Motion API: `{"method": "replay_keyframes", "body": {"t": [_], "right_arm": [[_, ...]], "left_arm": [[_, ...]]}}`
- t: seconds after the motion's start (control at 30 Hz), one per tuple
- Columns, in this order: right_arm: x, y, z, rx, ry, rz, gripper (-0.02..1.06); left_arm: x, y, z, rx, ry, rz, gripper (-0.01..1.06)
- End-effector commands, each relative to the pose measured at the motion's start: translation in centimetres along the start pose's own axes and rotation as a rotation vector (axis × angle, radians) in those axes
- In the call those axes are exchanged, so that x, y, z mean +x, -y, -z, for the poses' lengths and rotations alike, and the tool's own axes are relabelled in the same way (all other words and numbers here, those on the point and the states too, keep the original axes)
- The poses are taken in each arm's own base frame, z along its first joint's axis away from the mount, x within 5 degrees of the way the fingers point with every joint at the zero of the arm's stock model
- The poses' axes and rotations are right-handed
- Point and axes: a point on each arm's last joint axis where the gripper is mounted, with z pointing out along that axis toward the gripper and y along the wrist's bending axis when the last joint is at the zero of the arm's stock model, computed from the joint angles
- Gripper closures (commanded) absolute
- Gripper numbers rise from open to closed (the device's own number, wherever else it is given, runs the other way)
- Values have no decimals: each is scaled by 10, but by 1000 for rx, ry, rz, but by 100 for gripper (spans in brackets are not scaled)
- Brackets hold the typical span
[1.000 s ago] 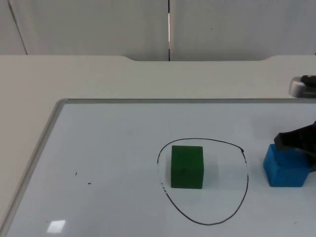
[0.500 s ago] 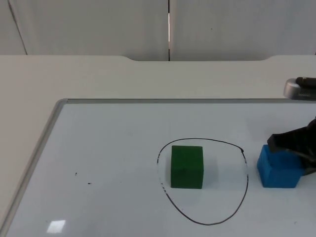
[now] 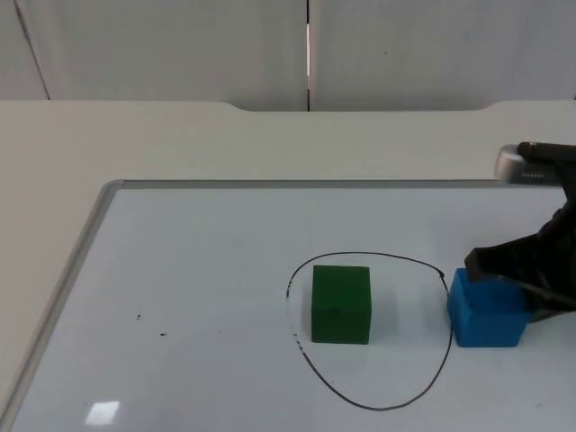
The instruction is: Push the two cubes into the marked area.
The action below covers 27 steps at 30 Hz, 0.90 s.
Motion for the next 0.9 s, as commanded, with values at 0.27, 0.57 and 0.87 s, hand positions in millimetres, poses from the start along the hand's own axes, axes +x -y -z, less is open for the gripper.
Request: {"method": "replay_keyframes", "body": {"t": [0.27,0.57,0.87], "right_arm": [[-2,-3,0,-10,12,-17,105],[-2,-7,0,-30,30,-36,105],[-1,-22,1,-65,71,-7,105]], "left_arm": [[0,1,0,18,10,4,105],[0,1,0,18,10,4,105],[0,1,0,18,10,4,105]]}}
